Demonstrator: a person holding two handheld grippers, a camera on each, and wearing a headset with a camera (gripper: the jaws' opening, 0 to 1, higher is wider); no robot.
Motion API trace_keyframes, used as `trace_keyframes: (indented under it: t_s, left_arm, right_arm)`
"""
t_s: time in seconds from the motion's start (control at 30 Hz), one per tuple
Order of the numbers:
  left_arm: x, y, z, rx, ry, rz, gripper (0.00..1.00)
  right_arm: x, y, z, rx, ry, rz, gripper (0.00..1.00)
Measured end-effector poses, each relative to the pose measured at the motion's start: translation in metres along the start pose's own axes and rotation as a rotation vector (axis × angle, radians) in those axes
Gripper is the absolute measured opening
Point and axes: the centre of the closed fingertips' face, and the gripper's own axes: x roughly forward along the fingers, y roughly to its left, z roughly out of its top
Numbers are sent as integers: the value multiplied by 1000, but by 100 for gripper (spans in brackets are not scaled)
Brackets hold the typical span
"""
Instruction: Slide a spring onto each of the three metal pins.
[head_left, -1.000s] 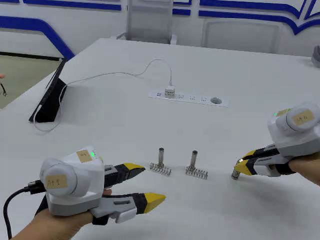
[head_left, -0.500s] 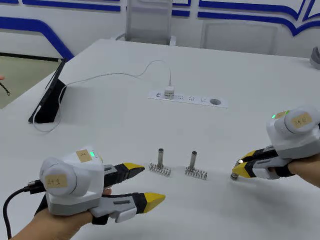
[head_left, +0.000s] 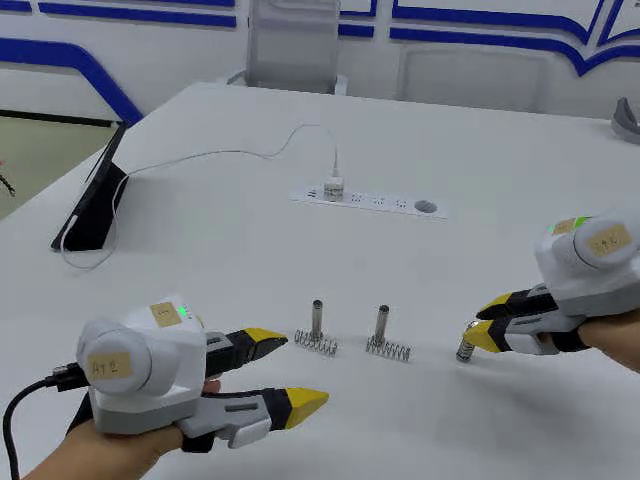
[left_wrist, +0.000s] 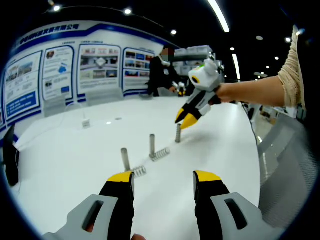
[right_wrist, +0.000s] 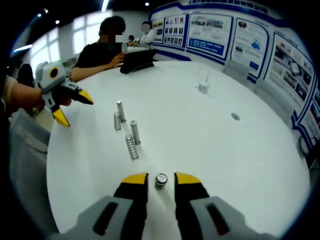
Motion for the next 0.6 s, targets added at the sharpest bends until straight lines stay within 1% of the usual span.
trace_keyframes:
  t_s: [0.17, 0.37, 0.5, 0.6]
  left_arm:
    - [-1, -1, 2, 2, -2, 1, 48]
    - [-2, -1, 3, 5, -2, 4, 48]
    - [-3, -2, 5, 7, -5, 6, 48]
    - [-4, -2, 6, 11, -7, 8, 48]
  right_arm:
    - [-2, 5, 7, -6, -15, 8, 22]
    - [-5, 12, 19, -23, -38, 17, 22]
    - [-3, 15, 23, -33, -44, 27, 22]
    - [2, 21, 25, -50, -40, 40, 22]
